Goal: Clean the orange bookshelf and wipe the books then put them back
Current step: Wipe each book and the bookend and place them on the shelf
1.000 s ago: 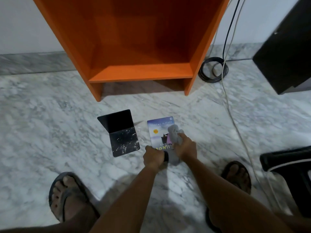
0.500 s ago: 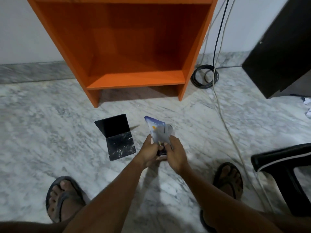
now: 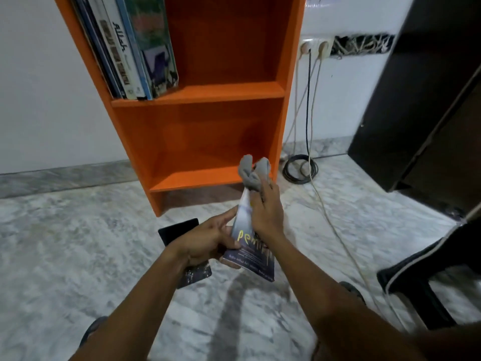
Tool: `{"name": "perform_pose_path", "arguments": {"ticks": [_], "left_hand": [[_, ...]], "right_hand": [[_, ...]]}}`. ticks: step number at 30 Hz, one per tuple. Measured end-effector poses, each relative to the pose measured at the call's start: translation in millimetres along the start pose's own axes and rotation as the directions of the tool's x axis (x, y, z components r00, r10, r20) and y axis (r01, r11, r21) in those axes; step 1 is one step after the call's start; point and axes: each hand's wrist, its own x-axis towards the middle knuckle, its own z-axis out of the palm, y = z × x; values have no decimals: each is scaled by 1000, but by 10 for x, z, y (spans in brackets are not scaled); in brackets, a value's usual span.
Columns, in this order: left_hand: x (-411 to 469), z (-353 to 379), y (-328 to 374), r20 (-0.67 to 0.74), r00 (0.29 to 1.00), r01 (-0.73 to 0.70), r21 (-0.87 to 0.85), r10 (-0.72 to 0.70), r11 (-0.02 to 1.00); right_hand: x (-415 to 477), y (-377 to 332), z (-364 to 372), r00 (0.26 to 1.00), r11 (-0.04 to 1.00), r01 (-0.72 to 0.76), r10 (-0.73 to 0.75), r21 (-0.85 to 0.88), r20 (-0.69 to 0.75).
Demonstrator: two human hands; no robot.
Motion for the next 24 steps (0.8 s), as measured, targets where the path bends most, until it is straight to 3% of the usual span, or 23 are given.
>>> {"name": "perform_pose_path", "arguments": {"ticks": [2, 4, 6, 9, 12, 14, 16, 21, 24], "left_hand": [[-86, 94, 131, 51, 998, -41, 39, 39, 998], [-173, 175, 222, 46, 998, -55, 76, 52, 996], [-236, 237, 274, 50, 998, -51, 92, 46, 994], [-251, 288, 349, 78, 995, -63, 88, 56, 994], [-181, 300, 383, 48, 997, -68, 54, 66, 996], [-161, 285, 415, -31, 996, -81, 0, 81, 997], [-154, 229, 435, -111, 986, -125, -28, 121, 992], [-213, -91, 379, -350, 916, -245, -105, 194, 964], [-288, -314, 308, -459, 870, -285, -175, 178, 942]], "right_hand": [[89, -95, -181, 983, 989, -149, 146, -23, -113], [142, -114, -310, 944, 945, -321, 315, -62, -96], [150, -95, -407, 913, 911, -407, 406, -71, -32], [135, -156, -494, 875, 882, -472, 466, -17, -129], [135, -401, -461, 909, 941, -337, 329, 10, -254], [68, -605, -359, 977, 991, -131, 133, 23, -167], [-26, -763, -231, 1000, 999, 3, -2, 34, -24], [-422, -855, 56, 950, 989, 50, -90, 139, 297], [-624, -789, 224, 929, 969, 128, -192, 213, 316]]}}
